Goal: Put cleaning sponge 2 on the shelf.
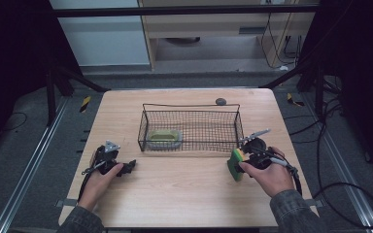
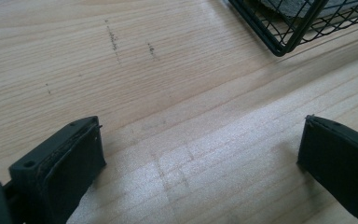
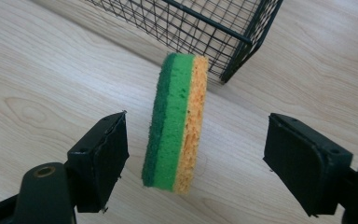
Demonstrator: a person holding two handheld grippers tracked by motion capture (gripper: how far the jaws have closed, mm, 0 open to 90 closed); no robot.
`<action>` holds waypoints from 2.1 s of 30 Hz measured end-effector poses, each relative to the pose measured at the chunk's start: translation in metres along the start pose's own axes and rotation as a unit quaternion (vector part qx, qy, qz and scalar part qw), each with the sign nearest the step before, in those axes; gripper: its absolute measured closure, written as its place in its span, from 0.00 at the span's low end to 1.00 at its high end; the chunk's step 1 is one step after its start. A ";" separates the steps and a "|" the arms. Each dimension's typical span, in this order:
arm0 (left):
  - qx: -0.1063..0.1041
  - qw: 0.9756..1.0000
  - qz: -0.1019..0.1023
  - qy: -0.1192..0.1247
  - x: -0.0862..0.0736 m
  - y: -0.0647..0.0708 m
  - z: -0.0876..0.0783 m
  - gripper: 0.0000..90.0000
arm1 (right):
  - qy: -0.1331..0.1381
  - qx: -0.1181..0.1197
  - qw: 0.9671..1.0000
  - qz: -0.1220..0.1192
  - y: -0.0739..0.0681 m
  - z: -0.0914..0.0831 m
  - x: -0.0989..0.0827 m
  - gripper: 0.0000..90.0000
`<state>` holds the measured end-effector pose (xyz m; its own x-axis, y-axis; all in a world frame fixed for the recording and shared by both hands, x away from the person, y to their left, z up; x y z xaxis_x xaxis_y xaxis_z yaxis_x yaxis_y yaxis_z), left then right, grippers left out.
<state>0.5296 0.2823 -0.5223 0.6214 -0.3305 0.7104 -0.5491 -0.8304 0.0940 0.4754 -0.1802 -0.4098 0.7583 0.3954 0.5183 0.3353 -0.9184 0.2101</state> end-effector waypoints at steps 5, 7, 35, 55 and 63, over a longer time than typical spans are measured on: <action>0.000 1.000 0.001 0.000 0.001 -0.001 0.000 0.00 | -0.020 0.002 1.000 0.005 0.001 0.003 0.003 0.27; 0.000 1.000 0.001 0.000 0.001 -0.001 0.001 0.00 | -0.028 0.002 1.000 0.002 0.002 0.005 0.005 0.28; -0.001 1.000 0.000 0.002 0.003 -0.002 0.002 0.00 | -0.099 0.045 0.994 -0.009 -0.010 0.040 0.013 0.70; 0.000 1.000 0.000 0.001 0.003 -0.003 0.003 0.00 | -0.045 0.054 0.997 -0.003 0.006 -0.009 0.032 0.72; 0.000 1.000 0.002 0.000 0.003 -0.003 0.003 0.00 | -0.029 0.059 0.998 -0.007 0.017 -0.033 0.043 0.72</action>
<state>0.5352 0.2823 -0.5222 0.6188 -0.3331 0.7114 -0.5512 -0.8294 0.0911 0.4949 -0.1792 -0.3564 0.7834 0.4108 0.4665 0.4067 -0.9063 0.1151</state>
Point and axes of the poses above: each handheld gripper's, and its own axes: z roughly forward along the jaws, x roughly out of its top, y roughly to its right, the point moved 2 cm from there along z, roughly forward along the jaws, and after that the axes turned 9 degrees about -x, right-handed, at the moved point
